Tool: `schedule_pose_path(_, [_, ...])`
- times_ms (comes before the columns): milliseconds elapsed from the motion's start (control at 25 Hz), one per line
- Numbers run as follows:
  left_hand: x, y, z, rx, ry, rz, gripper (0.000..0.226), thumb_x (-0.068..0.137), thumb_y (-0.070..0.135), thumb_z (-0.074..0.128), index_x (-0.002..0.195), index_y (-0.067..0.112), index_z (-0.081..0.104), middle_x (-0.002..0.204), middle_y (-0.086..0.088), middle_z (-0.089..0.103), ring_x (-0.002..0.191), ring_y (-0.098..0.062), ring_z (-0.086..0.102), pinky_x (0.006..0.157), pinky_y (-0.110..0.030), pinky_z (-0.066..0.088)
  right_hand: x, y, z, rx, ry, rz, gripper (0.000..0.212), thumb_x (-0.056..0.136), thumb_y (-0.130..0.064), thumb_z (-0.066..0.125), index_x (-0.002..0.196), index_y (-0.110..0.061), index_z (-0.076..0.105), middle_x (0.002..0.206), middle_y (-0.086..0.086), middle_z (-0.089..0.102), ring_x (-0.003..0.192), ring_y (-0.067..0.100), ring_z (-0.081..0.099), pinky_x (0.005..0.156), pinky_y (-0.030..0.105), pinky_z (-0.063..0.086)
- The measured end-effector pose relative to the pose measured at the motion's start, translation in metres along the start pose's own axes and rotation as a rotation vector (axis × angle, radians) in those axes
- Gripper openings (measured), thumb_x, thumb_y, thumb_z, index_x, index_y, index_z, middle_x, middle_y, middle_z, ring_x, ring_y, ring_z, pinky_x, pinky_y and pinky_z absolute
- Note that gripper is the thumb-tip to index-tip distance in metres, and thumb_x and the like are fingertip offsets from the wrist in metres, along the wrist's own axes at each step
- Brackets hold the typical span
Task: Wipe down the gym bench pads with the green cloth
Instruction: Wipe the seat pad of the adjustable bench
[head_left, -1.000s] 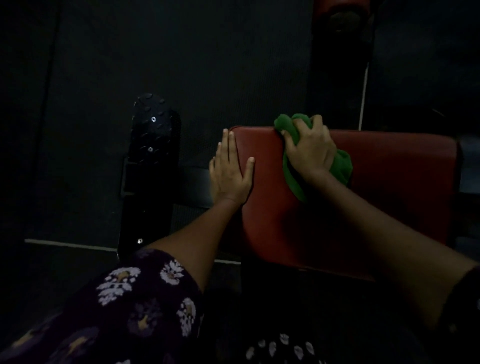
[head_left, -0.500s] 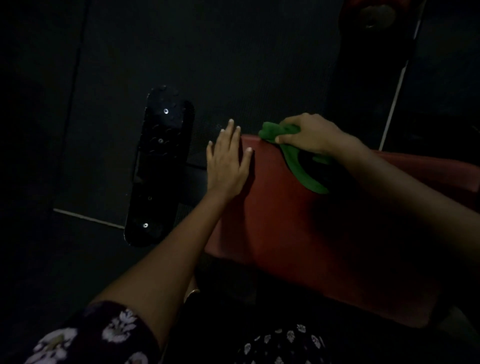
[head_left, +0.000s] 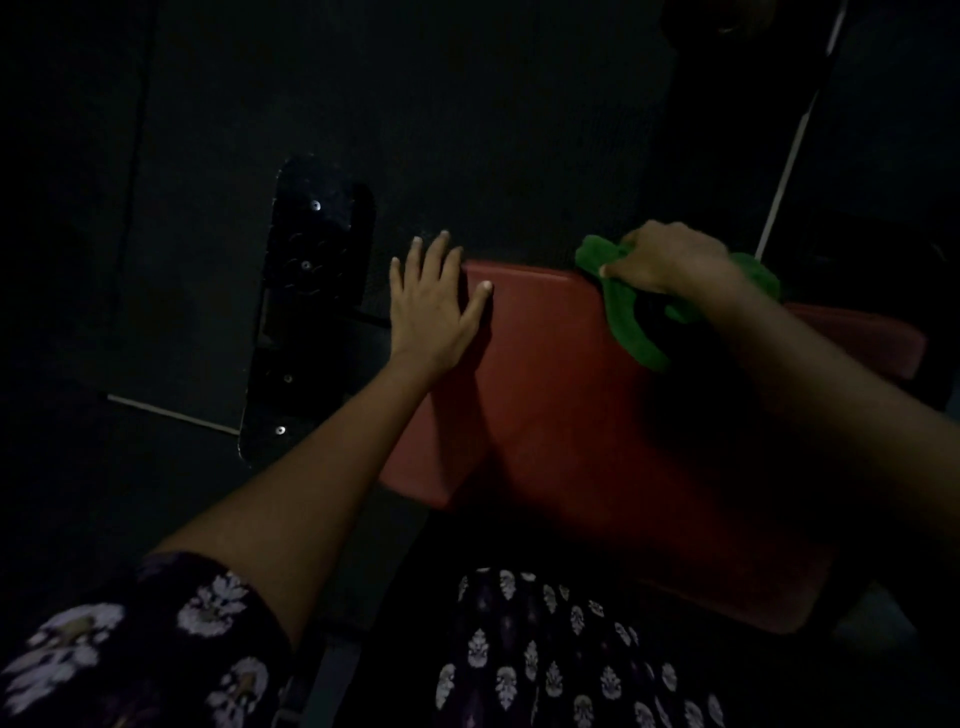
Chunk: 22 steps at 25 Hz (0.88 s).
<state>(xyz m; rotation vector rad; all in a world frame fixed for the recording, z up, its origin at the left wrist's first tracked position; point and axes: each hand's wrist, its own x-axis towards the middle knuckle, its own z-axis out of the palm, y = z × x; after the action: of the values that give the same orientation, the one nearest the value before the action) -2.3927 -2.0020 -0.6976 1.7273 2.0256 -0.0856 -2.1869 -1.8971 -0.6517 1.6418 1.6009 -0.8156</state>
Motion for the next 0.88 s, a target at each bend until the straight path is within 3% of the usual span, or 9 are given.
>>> schedule_pose_path(120, [0.005,0.022,-0.003,-0.005,-0.061,0.103,0.057,0.098,0.048,0.033,0.148,0.019,0.026,0.159,-0.002,0.01,0.146,-0.023,0.0,0.116,-0.041,-0.005,0.005,-0.025,0.005,0.081,0.022,-0.054,0.047,0.091,-0.046,0.05,0.127,-0.017,0.056,0.126,0.011,0.055,0.115,0.03,0.054,0.081,0.034,0.04])
schedule_pose_path(240, [0.009,0.045,0.0,0.001,-0.16,0.16,0.058,0.099,0.046,0.031,0.148,0.016,0.025,0.156,-0.005,0.021,0.146,-0.022,0.006,0.116,-0.038,-0.005,-0.001,-0.021,0.007,0.11,0.064,-0.131,0.039,0.093,-0.043,0.048,0.124,-0.019,0.056,0.122,0.011,0.057,0.112,0.03,0.054,0.077,0.033,0.036])
schedule_pose_path(440, [0.011,0.06,0.001,0.086,-0.206,0.107,0.061,0.097,0.052,0.03,0.142,0.011,0.033,0.146,-0.011,0.036,0.143,-0.028,0.015,0.116,-0.046,-0.002,-0.019,0.054,0.016,0.146,0.164,0.103,0.043,0.093,-0.045,0.047,0.127,-0.019,0.055,0.126,0.016,0.054,0.114,0.036,0.052,0.089,0.04,0.043])
schedule_pose_path(640, [0.009,0.087,0.008,0.102,-0.237,0.123,0.065,0.096,0.054,0.028,0.145,0.012,0.028,0.15,-0.007,0.03,0.144,-0.025,0.011,0.113,-0.054,-0.007,-0.011,0.021,0.025,0.131,0.222,-0.114,0.042,0.094,-0.043,0.047,0.131,-0.023,0.051,0.13,0.015,0.047,0.117,0.036,0.048,0.089,0.039,0.042])
schedule_pose_path(720, [0.008,0.098,0.01,0.112,-0.27,0.204,0.067,0.097,0.054,0.027,0.148,0.011,0.022,0.154,-0.007,0.024,0.145,-0.024,0.006,0.114,-0.051,-0.008,-0.011,0.058,0.024,0.124,0.203,-0.054,0.045,0.095,-0.045,0.046,0.135,-0.026,0.046,0.133,0.015,0.045,0.119,0.037,0.046,0.091,0.042,0.04])
schedule_pose_path(800, [0.006,0.109,0.013,0.137,-0.292,0.292,0.07,0.097,0.054,0.028,0.149,0.009,0.016,0.156,-0.008,0.019,0.146,-0.025,0.003,0.115,-0.048,-0.008,-0.015,0.097,0.024,0.142,0.183,0.129,0.048,0.095,-0.045,0.045,0.138,-0.025,0.043,0.136,0.017,0.041,0.122,0.039,0.042,0.095,0.046,0.039])
schedule_pose_path(880, [0.006,0.121,0.019,0.151,-0.308,0.345,0.075,0.095,0.056,0.028,0.149,0.008,0.013,0.156,-0.009,0.016,0.146,-0.026,0.002,0.116,-0.047,-0.008,-0.018,0.1,0.028,0.197,0.214,0.246,0.046,0.095,-0.043,0.046,0.136,-0.021,0.046,0.135,0.018,0.04,0.122,0.04,0.041,0.095,0.046,0.039])
